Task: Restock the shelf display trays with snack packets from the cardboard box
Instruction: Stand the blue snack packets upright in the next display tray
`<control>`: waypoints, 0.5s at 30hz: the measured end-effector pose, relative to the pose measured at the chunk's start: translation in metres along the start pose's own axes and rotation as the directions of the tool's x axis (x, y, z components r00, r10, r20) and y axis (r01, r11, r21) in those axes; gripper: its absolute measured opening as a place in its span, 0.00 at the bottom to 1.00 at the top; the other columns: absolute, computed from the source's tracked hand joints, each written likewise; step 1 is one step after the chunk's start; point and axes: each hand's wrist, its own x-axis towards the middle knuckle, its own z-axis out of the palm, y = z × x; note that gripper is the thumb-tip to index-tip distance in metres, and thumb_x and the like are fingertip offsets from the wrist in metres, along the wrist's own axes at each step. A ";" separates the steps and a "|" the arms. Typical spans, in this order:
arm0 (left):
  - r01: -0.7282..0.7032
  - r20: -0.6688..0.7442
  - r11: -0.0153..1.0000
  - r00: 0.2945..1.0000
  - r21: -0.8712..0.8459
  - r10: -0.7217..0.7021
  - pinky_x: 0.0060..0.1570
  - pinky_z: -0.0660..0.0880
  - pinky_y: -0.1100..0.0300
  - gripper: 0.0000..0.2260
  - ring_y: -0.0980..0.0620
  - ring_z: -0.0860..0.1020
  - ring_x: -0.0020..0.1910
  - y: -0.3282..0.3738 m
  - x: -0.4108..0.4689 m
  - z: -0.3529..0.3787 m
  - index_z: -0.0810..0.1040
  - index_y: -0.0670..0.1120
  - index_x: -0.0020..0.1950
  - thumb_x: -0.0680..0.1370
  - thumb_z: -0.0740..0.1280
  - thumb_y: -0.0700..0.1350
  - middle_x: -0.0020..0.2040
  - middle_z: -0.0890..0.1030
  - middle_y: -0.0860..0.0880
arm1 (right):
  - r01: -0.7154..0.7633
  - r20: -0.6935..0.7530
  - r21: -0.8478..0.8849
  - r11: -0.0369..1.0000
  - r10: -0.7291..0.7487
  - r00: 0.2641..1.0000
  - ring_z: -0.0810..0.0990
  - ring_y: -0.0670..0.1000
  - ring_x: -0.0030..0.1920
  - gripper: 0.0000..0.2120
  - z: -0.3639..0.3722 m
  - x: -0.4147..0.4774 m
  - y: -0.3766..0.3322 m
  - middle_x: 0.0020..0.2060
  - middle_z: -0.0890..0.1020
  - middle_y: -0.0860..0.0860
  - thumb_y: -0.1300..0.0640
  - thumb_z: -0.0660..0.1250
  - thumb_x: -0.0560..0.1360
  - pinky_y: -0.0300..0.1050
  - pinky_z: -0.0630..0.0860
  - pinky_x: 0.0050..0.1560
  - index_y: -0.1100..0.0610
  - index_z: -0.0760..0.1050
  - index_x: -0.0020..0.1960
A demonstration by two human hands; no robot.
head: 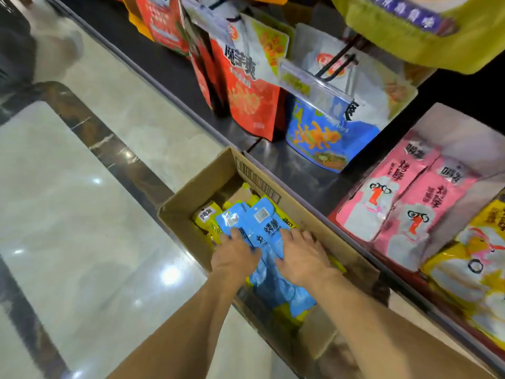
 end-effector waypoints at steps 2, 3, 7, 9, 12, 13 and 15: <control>0.043 0.018 0.998 0.999 -0.036 -0.042 0.65 0.70 0.46 0.43 0.38 0.67 0.71 0.003 0.004 0.003 0.45 0.44 0.81 0.77 0.63 0.64 0.74 0.59 0.40 | -0.004 -0.005 0.008 1.000 0.004 1.000 0.64 0.59 0.69 0.33 0.008 0.005 0.001 0.70 0.66 0.56 0.42 0.63 0.79 0.56 0.68 0.69 0.56 0.57 0.77; 0.054 0.022 0.997 0.998 -0.046 -0.053 0.66 0.69 0.46 0.45 0.38 0.64 0.73 0.004 0.007 0.005 0.43 0.44 0.81 0.77 0.64 0.65 0.74 0.57 0.40 | -0.009 -0.011 0.007 1.000 0.009 1.000 0.64 0.59 0.69 0.33 0.010 0.007 0.001 0.70 0.65 0.55 0.42 0.63 0.79 0.56 0.69 0.68 0.56 0.57 0.76; 0.076 -0.005 0.994 0.997 -0.080 -0.077 0.69 0.67 0.46 0.49 0.37 0.60 0.73 0.004 0.016 0.011 0.41 0.45 0.81 0.74 0.66 0.66 0.74 0.55 0.39 | -0.030 -0.055 -0.016 0.999 0.029 0.998 0.64 0.58 0.67 0.37 0.016 0.012 0.001 0.67 0.64 0.54 0.42 0.67 0.77 0.56 0.71 0.63 0.55 0.55 0.77; 0.073 -0.040 0.990 0.996 -0.121 -0.078 0.69 0.66 0.46 0.50 0.37 0.60 0.72 0.005 0.019 0.015 0.42 0.44 0.81 0.73 0.69 0.65 0.73 0.54 0.39 | -0.027 -0.082 -0.020 0.999 0.026 0.996 0.64 0.57 0.65 0.37 0.019 0.014 0.003 0.66 0.64 0.54 0.42 0.69 0.76 0.56 0.71 0.61 0.54 0.55 0.77; 0.063 -0.115 0.975 0.989 -0.214 -0.089 0.66 0.68 0.46 0.50 0.37 0.63 0.69 0.005 0.019 0.021 0.45 0.46 0.81 0.71 0.73 0.61 0.70 0.57 0.40 | -0.002 -0.090 -0.001 1.000 0.002 0.996 0.65 0.57 0.65 0.37 0.022 0.014 0.008 0.66 0.66 0.52 0.41 0.68 0.76 0.56 0.71 0.60 0.52 0.56 0.78; 0.058 -0.135 0.968 0.986 -0.245 -0.093 0.65 0.70 0.46 0.50 0.37 0.65 0.67 0.005 0.019 0.023 0.46 0.47 0.80 0.70 0.74 0.60 0.68 0.58 0.40 | 0.004 -0.092 0.003 1.000 -0.004 0.996 0.65 0.57 0.65 0.37 0.022 0.013 0.009 0.66 0.67 0.52 0.41 0.68 0.77 0.56 0.70 0.60 0.52 0.56 0.78; 0.046 -0.172 0.950 0.980 -0.310 -0.104 0.63 0.72 0.45 0.52 0.36 0.70 0.63 0.005 0.018 0.025 0.47 0.48 0.80 0.69 0.77 0.58 0.66 0.60 0.40 | 0.004 -0.096 0.018 1.000 -0.003 0.995 0.66 0.57 0.65 0.34 0.023 0.010 0.008 0.66 0.68 0.51 0.43 0.67 0.78 0.57 0.70 0.60 0.52 0.58 0.77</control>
